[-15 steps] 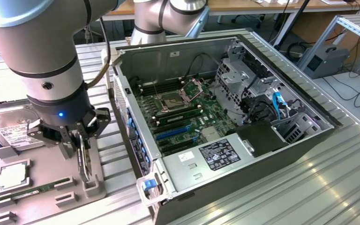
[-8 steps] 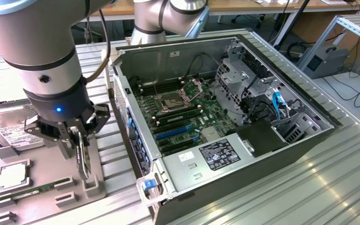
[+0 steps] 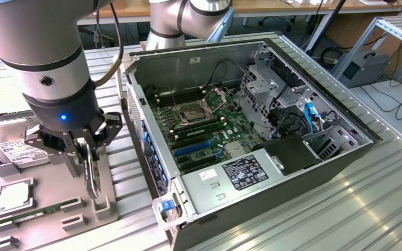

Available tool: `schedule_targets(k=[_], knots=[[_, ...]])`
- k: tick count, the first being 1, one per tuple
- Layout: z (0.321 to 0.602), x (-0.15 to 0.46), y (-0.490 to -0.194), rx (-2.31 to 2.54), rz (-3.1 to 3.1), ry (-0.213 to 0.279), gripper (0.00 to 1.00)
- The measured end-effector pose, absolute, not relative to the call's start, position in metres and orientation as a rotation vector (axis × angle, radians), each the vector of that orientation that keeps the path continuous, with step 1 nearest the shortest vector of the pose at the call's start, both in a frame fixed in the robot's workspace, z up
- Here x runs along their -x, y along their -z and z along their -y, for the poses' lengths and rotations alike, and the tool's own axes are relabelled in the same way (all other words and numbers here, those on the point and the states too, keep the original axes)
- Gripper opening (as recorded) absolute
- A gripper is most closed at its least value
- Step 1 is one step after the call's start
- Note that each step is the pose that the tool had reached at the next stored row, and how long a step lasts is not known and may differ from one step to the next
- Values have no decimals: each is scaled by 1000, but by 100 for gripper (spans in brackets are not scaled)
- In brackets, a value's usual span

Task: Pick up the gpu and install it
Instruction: 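Pick up the gpu and move the gpu toward the slot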

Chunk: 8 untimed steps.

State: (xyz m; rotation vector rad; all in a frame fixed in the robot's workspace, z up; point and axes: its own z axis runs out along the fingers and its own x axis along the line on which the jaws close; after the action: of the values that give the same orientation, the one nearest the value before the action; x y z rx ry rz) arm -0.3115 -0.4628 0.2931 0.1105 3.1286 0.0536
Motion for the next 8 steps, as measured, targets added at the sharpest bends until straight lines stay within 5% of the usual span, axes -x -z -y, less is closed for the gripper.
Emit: schedule_targets(k=[8], knots=[[463,311,-306,-110,-3129,-58,27]])
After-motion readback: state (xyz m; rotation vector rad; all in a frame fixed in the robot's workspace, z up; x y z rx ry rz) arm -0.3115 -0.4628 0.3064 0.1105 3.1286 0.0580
